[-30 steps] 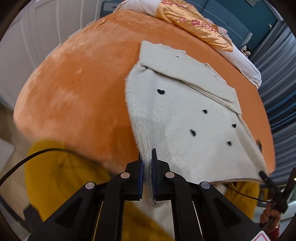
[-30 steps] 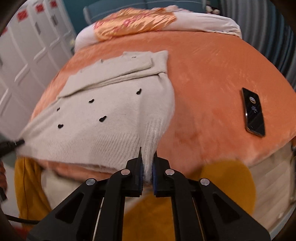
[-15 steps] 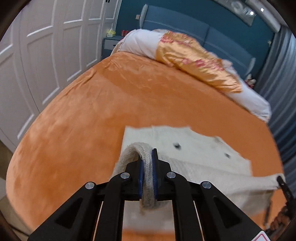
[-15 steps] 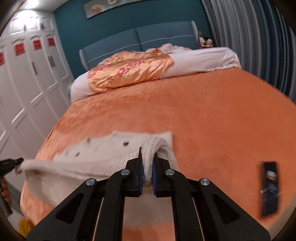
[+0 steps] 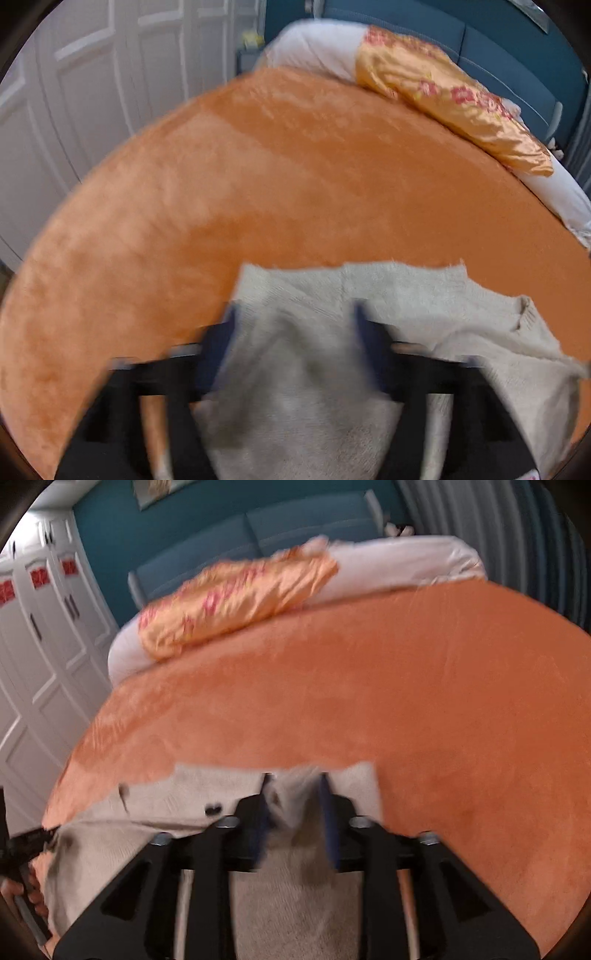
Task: Fold small clothes
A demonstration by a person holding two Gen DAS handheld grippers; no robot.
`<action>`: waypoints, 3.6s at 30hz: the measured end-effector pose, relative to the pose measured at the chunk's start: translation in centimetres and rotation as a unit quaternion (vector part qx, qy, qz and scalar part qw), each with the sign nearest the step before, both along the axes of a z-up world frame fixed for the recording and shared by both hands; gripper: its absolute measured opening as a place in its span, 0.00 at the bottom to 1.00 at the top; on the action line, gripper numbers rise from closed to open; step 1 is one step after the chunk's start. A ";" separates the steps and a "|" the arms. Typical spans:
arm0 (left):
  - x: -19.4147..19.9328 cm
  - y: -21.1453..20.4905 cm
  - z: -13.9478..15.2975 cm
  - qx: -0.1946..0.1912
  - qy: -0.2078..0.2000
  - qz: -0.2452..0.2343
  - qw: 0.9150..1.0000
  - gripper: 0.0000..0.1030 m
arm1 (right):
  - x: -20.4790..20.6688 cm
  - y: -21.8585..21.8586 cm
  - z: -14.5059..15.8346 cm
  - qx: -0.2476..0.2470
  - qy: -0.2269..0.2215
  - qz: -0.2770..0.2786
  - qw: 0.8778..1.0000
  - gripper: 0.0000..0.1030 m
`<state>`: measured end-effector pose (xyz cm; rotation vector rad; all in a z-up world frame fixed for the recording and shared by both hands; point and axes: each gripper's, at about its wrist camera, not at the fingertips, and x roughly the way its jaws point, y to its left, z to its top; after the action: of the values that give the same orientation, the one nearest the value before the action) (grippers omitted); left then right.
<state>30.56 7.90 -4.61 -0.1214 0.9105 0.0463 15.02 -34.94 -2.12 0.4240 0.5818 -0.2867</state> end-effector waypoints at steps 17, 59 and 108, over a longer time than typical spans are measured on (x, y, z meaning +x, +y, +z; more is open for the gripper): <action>-11.5 -2.8 -2.0 0.040 0.053 -0.121 0.990 0.66 | -7.8 13.3 -2.5 -0.011 0.087 0.231 0.969 0.23; 1.9 2.0 -3.4 -0.061 0.014 0.006 0.998 0.04 | 1.6 -3.2 -5.0 -0.007 0.111 0.011 0.994 0.06; -12.9 -2.0 -3.1 -0.028 0.063 -0.086 0.994 0.08 | -11.2 12.6 -3.8 -0.065 0.147 0.176 0.971 0.05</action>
<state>17.67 5.92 -7.68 -0.0922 1.0463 -0.1317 3.84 -22.38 -5.93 0.1445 0.9104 -0.0451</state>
